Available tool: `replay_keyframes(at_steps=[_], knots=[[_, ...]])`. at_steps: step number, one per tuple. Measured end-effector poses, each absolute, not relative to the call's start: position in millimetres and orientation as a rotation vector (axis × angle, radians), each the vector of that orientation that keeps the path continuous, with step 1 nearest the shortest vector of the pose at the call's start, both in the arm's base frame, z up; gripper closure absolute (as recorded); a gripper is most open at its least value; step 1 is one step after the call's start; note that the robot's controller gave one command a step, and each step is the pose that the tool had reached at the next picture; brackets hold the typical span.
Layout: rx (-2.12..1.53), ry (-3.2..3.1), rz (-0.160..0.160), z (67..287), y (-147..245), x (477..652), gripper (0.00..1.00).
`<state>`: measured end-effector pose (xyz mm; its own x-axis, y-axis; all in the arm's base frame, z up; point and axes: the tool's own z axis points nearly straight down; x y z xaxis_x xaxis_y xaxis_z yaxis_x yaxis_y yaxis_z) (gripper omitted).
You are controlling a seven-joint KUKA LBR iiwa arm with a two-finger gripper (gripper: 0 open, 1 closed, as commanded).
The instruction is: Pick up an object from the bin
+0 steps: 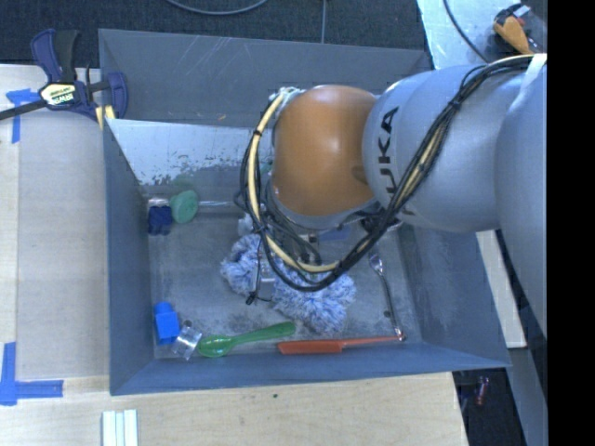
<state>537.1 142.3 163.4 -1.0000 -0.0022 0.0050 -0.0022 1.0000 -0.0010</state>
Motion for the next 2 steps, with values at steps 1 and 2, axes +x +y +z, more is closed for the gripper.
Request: replay_keyframes(at_steps=[1, 2], knots=[[-0.001, -3.144, -0.001, 167.4, 141.9, 539.2, 0.00], [-0.096, -3.143, 0.001, 69.8, 73.8, 575.5, 0.00]])
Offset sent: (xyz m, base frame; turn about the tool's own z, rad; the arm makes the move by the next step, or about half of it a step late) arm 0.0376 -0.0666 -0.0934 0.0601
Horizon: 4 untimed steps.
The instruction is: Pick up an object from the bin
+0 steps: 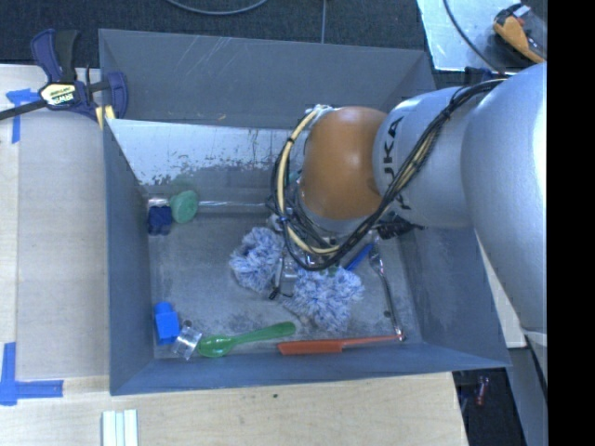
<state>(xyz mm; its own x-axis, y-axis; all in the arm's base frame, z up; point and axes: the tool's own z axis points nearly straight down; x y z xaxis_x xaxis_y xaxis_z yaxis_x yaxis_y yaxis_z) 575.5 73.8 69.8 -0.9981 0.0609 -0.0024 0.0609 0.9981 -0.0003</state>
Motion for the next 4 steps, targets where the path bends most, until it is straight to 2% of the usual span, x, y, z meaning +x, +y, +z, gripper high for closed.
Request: replay_keyframes(at_steps=[1, 3, 4], knots=[[0.125, 3.125, 0.010, 71.1, 74.9, 581.2, 0.00], [0.124, 3.124, 0.011, 72.4, 74.7, 581.7, 0.00], [0.107, 3.125, 0.008, 73.9, 74.6, 580.8, 1.00]])
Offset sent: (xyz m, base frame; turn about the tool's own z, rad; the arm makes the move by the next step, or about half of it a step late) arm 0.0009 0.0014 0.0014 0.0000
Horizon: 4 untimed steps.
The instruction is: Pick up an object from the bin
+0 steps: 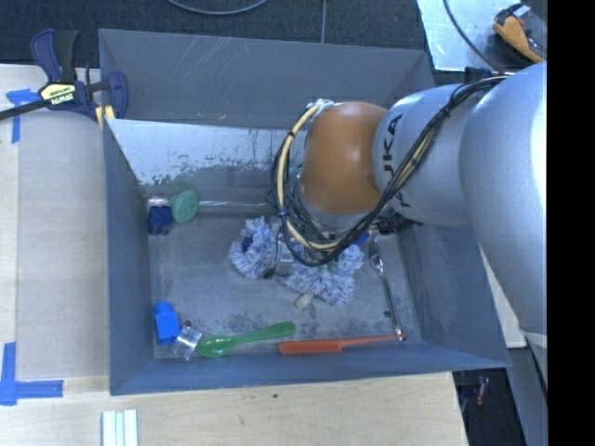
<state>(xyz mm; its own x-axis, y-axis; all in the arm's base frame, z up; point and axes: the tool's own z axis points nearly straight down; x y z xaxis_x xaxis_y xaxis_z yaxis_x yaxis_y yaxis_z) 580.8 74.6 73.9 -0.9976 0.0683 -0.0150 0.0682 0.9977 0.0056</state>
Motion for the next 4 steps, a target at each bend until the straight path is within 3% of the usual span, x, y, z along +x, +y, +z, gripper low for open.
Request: replay_keyframes(at_steps=[1, 4], knots=[[0.108, 3.125, 0.008, 74.2, 74.6, 580.7, 1.00], [0.111, 3.121, 0.009, 124.5, 73.6, 581.1, 1.00]])
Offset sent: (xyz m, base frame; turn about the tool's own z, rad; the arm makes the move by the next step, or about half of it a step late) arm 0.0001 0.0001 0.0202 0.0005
